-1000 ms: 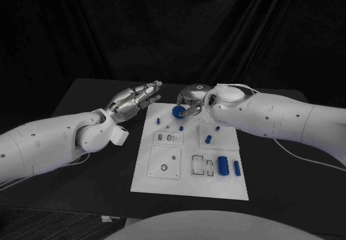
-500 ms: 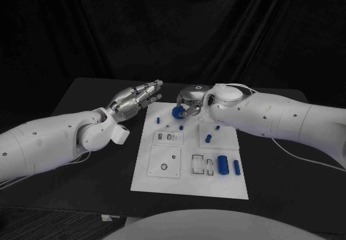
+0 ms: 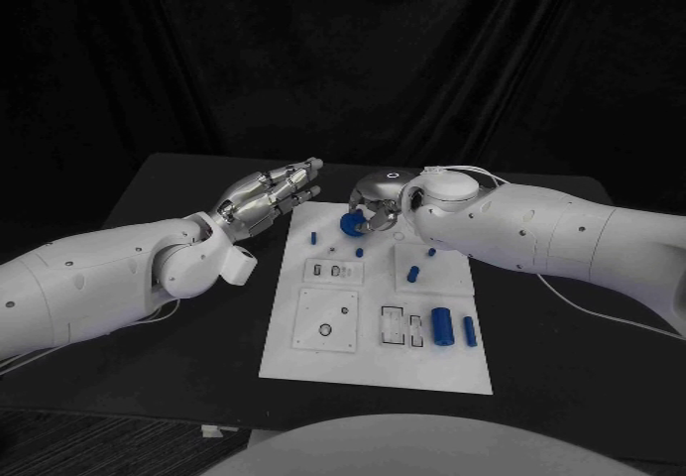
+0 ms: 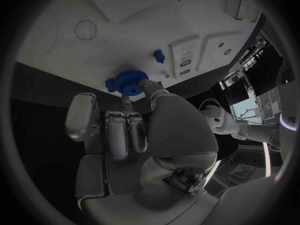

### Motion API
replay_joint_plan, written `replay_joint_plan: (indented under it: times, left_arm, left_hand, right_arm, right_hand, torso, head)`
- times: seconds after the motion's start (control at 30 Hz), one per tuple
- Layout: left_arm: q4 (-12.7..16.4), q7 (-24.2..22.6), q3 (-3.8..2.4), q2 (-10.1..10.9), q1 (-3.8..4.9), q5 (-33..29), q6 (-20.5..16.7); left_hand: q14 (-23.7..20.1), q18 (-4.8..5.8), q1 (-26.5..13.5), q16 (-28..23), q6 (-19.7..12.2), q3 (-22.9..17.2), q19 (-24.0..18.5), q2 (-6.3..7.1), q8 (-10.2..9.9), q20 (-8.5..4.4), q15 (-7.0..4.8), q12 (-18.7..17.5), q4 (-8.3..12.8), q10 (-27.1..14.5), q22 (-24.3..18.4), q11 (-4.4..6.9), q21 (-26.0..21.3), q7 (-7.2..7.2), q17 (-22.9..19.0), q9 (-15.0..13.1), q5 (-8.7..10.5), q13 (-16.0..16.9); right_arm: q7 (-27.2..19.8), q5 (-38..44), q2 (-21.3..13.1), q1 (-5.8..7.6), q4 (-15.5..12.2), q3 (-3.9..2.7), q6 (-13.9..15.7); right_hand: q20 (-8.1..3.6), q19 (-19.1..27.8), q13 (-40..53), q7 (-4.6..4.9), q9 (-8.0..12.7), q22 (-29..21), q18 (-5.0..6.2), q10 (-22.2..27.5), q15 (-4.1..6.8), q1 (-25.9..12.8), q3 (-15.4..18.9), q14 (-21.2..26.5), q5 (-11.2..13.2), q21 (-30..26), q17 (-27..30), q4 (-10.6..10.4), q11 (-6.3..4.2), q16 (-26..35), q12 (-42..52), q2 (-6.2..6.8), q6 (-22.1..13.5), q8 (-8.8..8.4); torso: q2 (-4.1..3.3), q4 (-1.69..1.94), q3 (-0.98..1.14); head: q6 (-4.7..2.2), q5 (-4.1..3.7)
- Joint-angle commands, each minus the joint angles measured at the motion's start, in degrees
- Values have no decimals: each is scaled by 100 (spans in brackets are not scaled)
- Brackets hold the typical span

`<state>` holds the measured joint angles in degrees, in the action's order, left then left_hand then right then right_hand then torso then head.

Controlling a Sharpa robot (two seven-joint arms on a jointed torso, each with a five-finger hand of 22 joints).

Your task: Assemble the parts on the task board

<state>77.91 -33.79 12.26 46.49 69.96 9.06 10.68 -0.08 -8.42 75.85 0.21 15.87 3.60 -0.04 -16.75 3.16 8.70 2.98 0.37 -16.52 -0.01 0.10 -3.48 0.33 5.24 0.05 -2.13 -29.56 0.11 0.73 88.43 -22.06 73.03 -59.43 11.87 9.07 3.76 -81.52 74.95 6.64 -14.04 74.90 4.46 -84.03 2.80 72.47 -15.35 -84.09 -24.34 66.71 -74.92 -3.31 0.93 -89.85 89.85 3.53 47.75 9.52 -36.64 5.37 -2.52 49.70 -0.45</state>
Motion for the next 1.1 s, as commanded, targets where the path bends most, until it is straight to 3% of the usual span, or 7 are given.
replay_joint_plan:
  times: [0.03,0.17,0.27,0.5,0.8,0.93,1.1]
  left_arm:
    - [2,-49,-6,-15,-8,-9,85]
    - [-2,-48,-6,-19,-8,-9,87]
    - [-4,-46,-6,-22,-8,-9,90]
    - [-6,-42,-6,-17,-8,-9,87]
    - [7,-39,-6,21,-8,-9,63]
    - [3,-60,-6,33,-8,-9,48]
    - [-5,-67,-5,60,-16,-9,34]
  left_hand:
    - [8,-117,45,-21,-3,-31,4,9,29,29,43,-29,-1,19,-10,-33,-33,23,-5,-6,-21,-2]
    - [8,-117,45,-21,-3,-31,4,9,29,29,43,-29,-1,19,-10,-33,-33,23,-5,-6,-21,-2]
    - [8,-117,45,-21,-3,-31,4,9,29,29,43,-29,-1,19,-10,-33,-33,23,-5,-6,-21,-2]
    - [8,-117,45,-21,-3,-31,4,9,29,29,43,-29,-1,19,-10,-33,-33,23,-5,-6,-21,-2]
    - [8,-117,45,-21,-3,-31,4,9,29,29,43,-29,-1,19,-10,-33,-33,23,-5,-6,-21,-2]
    - [8,-119,37,-21,5,-39,4,9,31,36,49,-29,-4,20,-10,-39,-33,28,-5,-8,-18,-2]
    - [8,-119,36,-21,-1,-40,4,9,30,37,51,-28,-3,21,-10,-40,-33,29,-5,-7,-18,-1]
  right_arm:
    - [131,9,4,-20,5,0,-171]
    - [123,9,11,-21,-1,0,-151]
    - [99,9,15,-21,-8,0,-93]
    - [37,9,6,-21,-16,0,10]
    - [-152,9,-144,21,-165,0,574]
    - [-181,9,-478,197,-576,-1,833]
    - [18,8,-1281,565,-1435,0,747]
  right_hand:
    - [4,65,1505,23,120,806,38,-597,-41,-23,-44,-591,49,-74,-1508,-2,36,-15,15,87,-126,-145]
    - [-8,111,1505,-44,241,785,60,-597,-10,-23,-57,-591,173,-197,-1508,20,-7,-15,15,91,-322,-333]
    - [-63,161,1505,-192,545,759,87,-597,66,-10,-55,-591,249,-342,-1508,53,-116,-15,15,80,-1253,-629]
    - [-144,211,1505,-295,780,727,110,-597,150,-32,-28,-577,318,-515,-1471,60,-212,17,15,67,-1941,-676]
    - [-155,180,1505,-242,725,742,98,-597,144,-100,12,-582,373,-498,-1482,8,-186,7,15,45,-1460,-560]
    - [-151,90,1505,-212,617,784,75,-597,134,-142,71,-591,583,-396,-1508,-42,-166,-15,15,38,-599,-372]
    - [-143,44,1505,-204,636,813,62,-597,125,-182,148,-591,957,-347,-1508,-107,-157,-15,15,9,-463,-344]
  torso:
    - [0,-2,-4]
    - [-2,-4,-1]
    - [0,-1,0]
    - [2,-12,-2]
    - [0,-4,-2]
    - [0,1,-1]
    - [2,-4,-2]
  head:
    - [8,-1]
    - [11,-1]
    - [16,0]
    - [19,15]
    - [-49,1]
    - [-91,-14]
    - [-112,-10]
